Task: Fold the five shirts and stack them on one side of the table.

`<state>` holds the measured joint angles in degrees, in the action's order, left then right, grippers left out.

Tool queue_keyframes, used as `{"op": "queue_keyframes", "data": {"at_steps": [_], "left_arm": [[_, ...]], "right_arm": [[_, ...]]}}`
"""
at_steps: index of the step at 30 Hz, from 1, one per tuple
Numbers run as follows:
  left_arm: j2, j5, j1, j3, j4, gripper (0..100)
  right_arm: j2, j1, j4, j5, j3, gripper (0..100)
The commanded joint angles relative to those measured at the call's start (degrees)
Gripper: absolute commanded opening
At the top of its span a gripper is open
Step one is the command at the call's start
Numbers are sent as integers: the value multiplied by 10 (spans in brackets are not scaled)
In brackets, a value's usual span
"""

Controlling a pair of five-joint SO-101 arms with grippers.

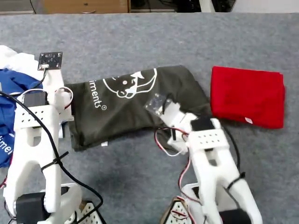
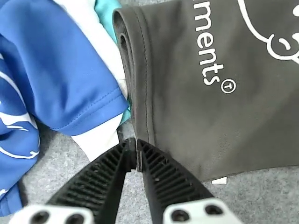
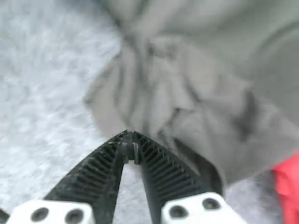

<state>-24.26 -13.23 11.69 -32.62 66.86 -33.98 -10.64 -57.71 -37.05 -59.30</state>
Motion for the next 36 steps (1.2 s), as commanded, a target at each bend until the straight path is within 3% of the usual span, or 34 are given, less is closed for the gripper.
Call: {"op": "queue_keyframes", "data": {"at_steps": [1, 14, 27, 36], "left_arm": [[-3, -4, 6, 5, 4, 20], [-4, -4, 7, 10, 31, 20], [-4, -19, 6, 11, 33, 20], [-4, -18, 6, 10, 33, 20]], "right_arm": [[-19, 41, 9, -6, 73, 3], [302, 125, 12, 2, 316, 2], [213, 79, 0, -21, 145, 2], [63, 80, 0, -54, 20, 2]]}}
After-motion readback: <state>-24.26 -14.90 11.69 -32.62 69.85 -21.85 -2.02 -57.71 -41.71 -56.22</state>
